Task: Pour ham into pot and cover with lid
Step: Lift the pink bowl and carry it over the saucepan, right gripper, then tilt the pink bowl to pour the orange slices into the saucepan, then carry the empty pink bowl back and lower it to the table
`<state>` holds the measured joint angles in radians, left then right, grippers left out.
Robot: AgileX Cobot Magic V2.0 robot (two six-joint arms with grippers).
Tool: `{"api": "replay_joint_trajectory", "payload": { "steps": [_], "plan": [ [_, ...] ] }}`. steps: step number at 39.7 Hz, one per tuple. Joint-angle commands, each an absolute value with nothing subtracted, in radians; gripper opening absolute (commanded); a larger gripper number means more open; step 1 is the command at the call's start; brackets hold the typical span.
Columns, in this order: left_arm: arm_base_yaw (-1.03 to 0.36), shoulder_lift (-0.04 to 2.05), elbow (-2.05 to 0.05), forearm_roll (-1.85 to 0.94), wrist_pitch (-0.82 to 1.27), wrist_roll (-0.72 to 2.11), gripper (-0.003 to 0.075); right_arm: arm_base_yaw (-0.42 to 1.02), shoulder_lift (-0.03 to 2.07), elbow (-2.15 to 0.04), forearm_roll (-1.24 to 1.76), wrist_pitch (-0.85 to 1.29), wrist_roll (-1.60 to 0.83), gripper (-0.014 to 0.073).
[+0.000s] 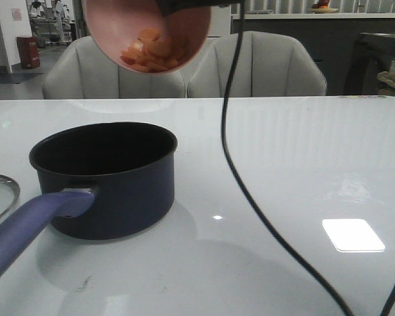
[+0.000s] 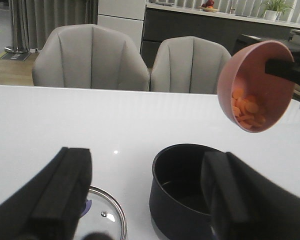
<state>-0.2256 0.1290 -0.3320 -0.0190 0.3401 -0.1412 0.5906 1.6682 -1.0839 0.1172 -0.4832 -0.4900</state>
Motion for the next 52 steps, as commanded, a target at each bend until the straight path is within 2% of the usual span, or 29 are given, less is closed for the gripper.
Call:
{"api": "replay_joint_trajectory", "payload": {
  "steps": [1,15,20,28,34,39,52],
  "plan": [
    [-0.234,0.138,-0.36,-0.02,0.259,-0.142,0.0502,0.617,1.662,-1.12,0.105,-0.726,-0.587,0.0135],
    [-0.234,0.138,-0.36,-0.02,0.259,-0.142,0.0502,0.711,1.834,-1.118,0.102,-1.227,-0.826,0.0135],
    [-0.234,0.138,-0.36,-0.02,0.259,-0.142,0.0502,0.717,1.868,-1.116,0.096,-1.301,-0.831,0.0135],
    [-0.234,0.138,-0.36,-0.02,0.259,-0.142,0.0502,0.717,1.905,-1.116,0.104,-1.293,-0.823,0.0135],
    [-0.234,0.138,-0.36,-0.02,0.259,-0.142,0.0502,0.717,1.907,-1.118,0.19,-1.198,-0.657,0.0135],
    [-0.234,0.138,-0.36,-0.02,0.259,-0.142,0.0502,0.717,1.884,-1.122,0.302,-1.038,-0.535,0.0135],
    [-0.234,0.138,-0.36,-0.02,0.259,-0.142,0.0502,0.683,1.685,-1.146,0.604,-0.413,-0.509,0.0135]
  ]
}}
